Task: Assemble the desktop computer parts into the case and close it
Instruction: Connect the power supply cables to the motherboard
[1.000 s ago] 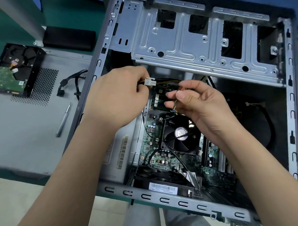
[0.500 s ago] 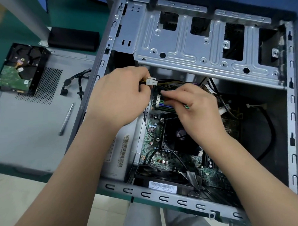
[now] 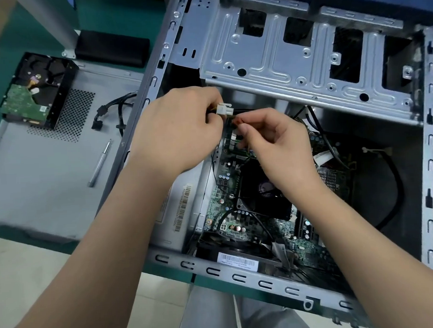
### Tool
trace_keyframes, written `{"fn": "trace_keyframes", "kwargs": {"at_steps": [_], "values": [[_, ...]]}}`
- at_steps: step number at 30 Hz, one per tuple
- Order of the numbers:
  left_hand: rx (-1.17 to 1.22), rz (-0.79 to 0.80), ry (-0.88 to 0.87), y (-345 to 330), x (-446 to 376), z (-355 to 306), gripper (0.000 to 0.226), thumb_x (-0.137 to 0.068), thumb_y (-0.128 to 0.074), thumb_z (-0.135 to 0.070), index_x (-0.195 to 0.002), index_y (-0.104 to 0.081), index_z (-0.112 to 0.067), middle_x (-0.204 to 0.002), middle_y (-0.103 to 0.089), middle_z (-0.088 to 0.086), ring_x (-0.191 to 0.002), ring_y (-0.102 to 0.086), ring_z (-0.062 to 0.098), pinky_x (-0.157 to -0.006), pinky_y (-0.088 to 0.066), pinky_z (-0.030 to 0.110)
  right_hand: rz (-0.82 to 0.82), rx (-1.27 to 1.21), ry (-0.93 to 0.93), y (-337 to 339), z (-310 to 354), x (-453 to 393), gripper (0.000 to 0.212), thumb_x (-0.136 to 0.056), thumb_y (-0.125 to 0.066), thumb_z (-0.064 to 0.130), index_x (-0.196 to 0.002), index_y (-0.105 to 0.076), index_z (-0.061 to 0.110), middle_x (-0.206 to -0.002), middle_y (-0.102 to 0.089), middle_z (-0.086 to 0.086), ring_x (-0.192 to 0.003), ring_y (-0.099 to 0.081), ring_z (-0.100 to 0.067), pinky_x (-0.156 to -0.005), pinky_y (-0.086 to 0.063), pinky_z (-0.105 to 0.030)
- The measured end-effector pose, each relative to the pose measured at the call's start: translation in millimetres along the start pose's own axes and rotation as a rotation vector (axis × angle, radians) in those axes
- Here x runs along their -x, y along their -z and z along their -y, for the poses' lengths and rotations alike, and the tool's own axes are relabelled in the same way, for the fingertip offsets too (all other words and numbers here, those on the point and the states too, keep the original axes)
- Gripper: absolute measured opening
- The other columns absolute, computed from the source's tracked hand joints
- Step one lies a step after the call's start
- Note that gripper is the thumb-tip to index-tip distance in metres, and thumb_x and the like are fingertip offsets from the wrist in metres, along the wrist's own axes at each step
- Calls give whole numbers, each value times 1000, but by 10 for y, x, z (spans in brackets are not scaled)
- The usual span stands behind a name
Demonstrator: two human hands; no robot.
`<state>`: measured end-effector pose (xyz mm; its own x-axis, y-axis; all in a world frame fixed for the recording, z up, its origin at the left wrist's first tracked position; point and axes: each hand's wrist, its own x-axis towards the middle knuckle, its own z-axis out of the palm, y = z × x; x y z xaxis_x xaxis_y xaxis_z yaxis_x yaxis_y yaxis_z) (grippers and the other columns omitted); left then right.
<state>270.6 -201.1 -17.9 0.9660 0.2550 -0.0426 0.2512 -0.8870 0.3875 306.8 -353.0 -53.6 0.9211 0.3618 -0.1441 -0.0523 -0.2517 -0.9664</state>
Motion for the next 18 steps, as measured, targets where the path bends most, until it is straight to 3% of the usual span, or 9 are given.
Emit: {"fn": "trace_keyframes", "kwargs": {"at_steps": [2, 4, 6, 9, 12, 15, 18], "values": [[-3, 0, -2, -4, -5, 1, 15, -81, -45, -23, -83, -58, -29, -69, -54, -9, -63, -49, 5, -49, -31, 22, -29, 205, 205, -21, -31, 11, 17, -87, -65, 6, -90, -70, 22, -85, -67, 7, -78, -60, -6, -78, -49, -19], [-4, 0, -1, -7, -12, 5, 14, -81, -45, -23, -83, -58, -29, -70, -55, -9, -64, -50, 5, -49, -32, 21, -5, 390, 412, -39, -32, -12, 9, -85, -66, 4, -89, -72, 10, -84, -62, 1, -78, -53, -5, -75, -43, -12], [-5, -4, 0, -10, -18, 10, 14, -81, -45, -23, -83, -58, -28, -71, -55, -8, -65, -50, 7, -51, -34, 21, 55, 540, 462, -46, -26, -52, 7, -85, -64, 3, -85, -71, 4, -82, -59, -8, -76, -56, -17, -67, -48, -26], [-1, -6, -2, -18, -12, 11, 15, -81, -44, -23, -84, -58, -29, -70, -55, -8, -64, -49, 6, -51, -35, 21, 128, 804, 389, -37, -14, -157, 15, -81, -61, -3, -90, -71, 3, -87, -58, -12, -82, -57, -34, -64, -49, -42], [6, -9, -3, -24, -19, 13, 17, -81, -44, -23, -85, -59, -29, -69, -55, -8, -64, -49, 4, -51, -33, 20, 269, 1016, 300, -89, -25, -224, 22, -78, -57, 1, -94, -71, 8, -94, -56, -9, -93, -55, -33, -70, -50, -40], [12, -8, 3, -25, -21, 20, 17, -81, -45, -23, -85, -60, -29, -70, -55, -8, -64, -49, 5, -51, -34, 20, 375, 993, 210, -201, -59, -178, 18, -81, -60, 13, -94, -70, 9, -97, -61, -9, -98, -55, -32, -75, -51, -39], [13, -2, -1, -21, -22, 21, 16, -81, -45, -23, -85, -60, -29, -70, -55, -8, -62, -49, 6, -51, -34, 21, 321, 874, 113, -215, -84, -143, 16, -86, -60, 25, -96, -68, 17, -96, -69, -7, -94, -61, -30, -75, -52, -38]]}}
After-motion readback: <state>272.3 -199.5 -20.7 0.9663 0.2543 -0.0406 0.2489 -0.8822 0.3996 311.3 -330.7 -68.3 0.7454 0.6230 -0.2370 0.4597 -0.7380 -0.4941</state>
